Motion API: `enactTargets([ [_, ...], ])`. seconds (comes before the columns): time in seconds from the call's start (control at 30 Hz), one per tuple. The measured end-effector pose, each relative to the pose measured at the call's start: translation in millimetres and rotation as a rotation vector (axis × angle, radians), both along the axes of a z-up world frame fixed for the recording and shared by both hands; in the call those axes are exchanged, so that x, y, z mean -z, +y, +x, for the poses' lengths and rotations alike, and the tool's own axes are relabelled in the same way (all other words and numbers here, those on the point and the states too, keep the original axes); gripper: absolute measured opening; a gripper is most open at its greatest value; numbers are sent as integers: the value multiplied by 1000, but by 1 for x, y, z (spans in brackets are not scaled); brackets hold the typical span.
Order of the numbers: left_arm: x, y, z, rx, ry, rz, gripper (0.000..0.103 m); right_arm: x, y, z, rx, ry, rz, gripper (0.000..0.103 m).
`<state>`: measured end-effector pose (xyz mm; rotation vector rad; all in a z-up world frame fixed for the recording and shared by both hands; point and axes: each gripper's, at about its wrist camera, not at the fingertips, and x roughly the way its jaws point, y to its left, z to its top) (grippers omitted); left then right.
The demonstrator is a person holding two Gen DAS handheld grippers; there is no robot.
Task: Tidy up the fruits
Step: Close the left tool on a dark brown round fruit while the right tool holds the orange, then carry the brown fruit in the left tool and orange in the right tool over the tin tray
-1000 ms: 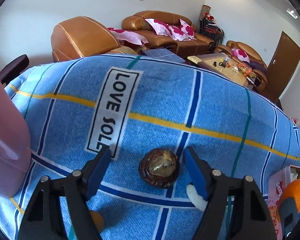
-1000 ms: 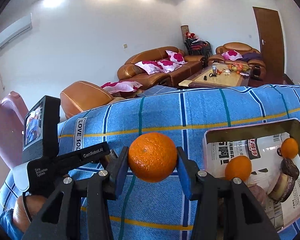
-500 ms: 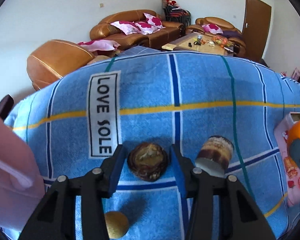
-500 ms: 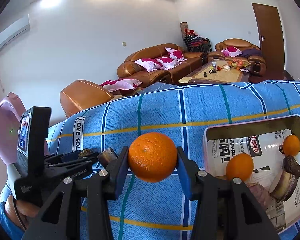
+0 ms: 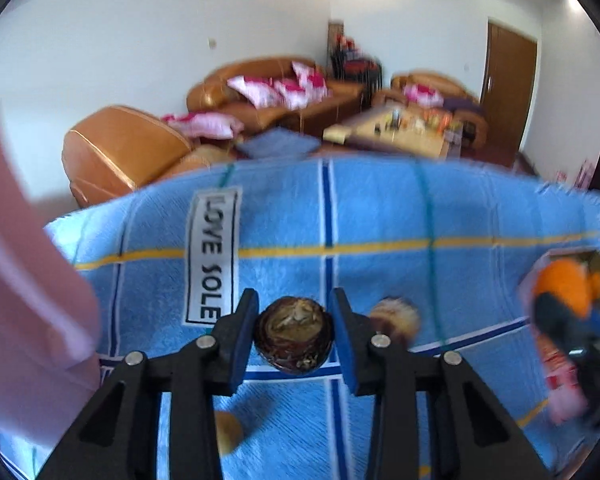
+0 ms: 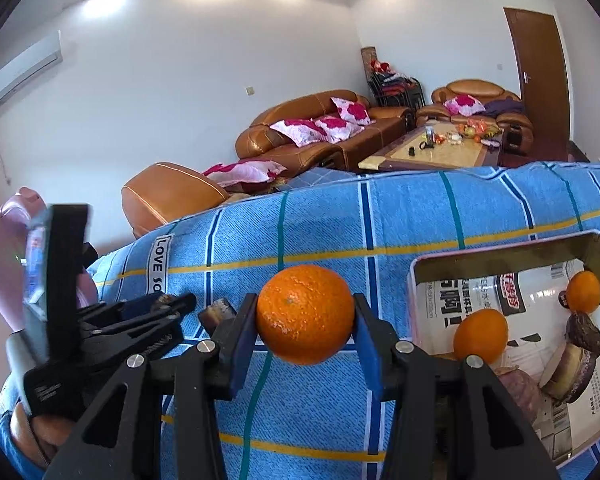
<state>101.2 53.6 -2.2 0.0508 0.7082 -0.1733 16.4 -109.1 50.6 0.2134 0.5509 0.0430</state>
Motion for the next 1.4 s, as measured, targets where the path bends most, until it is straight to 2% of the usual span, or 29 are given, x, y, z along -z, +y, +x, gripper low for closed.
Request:
enactTargets([
  [0.1, -16, 11, -25, -23, -79, -75, 38, -6, 5, -7, -12, -56, -14, 48],
  [0.3, -22, 18, -61, -98, -169, -25, 38, -15, 21, -19, -57, -156, -79, 48],
  [0.47, -19, 21, -69, -148, -189, -21, 38, -17, 26, -21, -76, -179, -101, 48],
  [0.6, -14, 27, -70, -148, -193, -46, 38, -18, 27, -24, -85, -188, -109, 48],
  [0.7, -12, 32, -69, -124, -188, -89, 38, -18, 30, -24, -91, -193, -125, 48],
  [0.83, -12, 46, -68, -87, -182, -233, 38, -20, 34, -26, -94, -212, -154, 48],
  [0.9, -13, 53, -68, -86, -188, -281, 38, -20, 36, -29, -100, -220, -163, 48],
  [0.97, -13, 54, -70, -83, -193, -293, 38, -20, 37, -29, -102, -221, -166, 48],
  [1.17, -14, 48, -70, -80, -202, -267, 38, -18, 35, -31, -96, -224, -165, 48],
  [1.4, -9, 32, -71, -99, -233, -123, 38, -18, 42, -35, -77, -233, -203, 48],
])
